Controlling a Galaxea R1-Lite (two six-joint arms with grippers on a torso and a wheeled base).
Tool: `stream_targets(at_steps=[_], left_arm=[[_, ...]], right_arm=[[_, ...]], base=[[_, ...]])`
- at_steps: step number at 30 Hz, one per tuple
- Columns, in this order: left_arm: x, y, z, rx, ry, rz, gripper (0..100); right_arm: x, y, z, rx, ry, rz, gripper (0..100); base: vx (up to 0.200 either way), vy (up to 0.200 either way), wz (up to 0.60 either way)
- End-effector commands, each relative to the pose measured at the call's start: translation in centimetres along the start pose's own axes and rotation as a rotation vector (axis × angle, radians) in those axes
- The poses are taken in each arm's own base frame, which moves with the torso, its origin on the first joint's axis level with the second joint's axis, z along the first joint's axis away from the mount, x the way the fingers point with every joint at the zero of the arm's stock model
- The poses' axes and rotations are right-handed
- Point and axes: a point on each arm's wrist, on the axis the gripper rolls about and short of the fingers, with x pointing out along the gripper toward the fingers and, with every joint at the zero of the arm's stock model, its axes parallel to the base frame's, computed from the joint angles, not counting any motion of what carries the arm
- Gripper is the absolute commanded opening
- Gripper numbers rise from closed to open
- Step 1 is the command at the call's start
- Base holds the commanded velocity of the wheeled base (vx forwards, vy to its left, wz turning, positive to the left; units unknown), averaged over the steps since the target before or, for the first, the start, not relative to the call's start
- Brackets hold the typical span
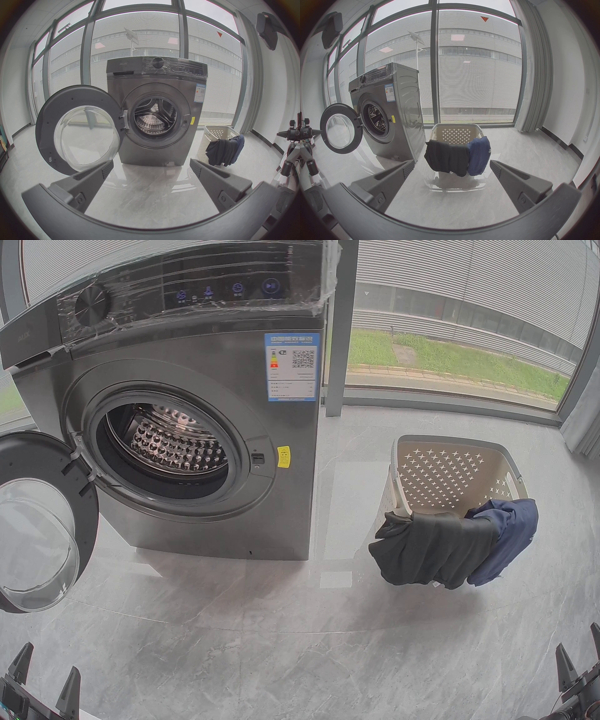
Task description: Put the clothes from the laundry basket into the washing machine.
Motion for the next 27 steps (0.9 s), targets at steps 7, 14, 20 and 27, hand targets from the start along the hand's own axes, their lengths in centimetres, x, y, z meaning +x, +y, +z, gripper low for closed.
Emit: stream_targets(at_steps=[7,14,20,27], left_arm=[[-0.01,0.01,-0.52,0.001,-0.001,0.0,100],[-0.01,0.01,-0.52,0.001,-0.001,0.0,100],[-0.01,0.01,-0.52,0.001,-0.001,0.0,100],[-0.01,0.01,-0.52,0.001,-0.001,0.0,100]], right_arm=[[0.14,0.0,-0.5,0.0,0.019,0.0,100],[0.14,0.0,-0.5,0.0,0.019,0.0,100],[0.14,0.0,-0.5,0.0,0.019,0.0,100],[0.14,0.0,-0.5,0.0,0.019,0.0,100]], base=[[0.0,-0.2,0.0],[0.0,-0.2,0.0],[0.0,-0.2,0.0],[0.0,-0.2,0.0]])
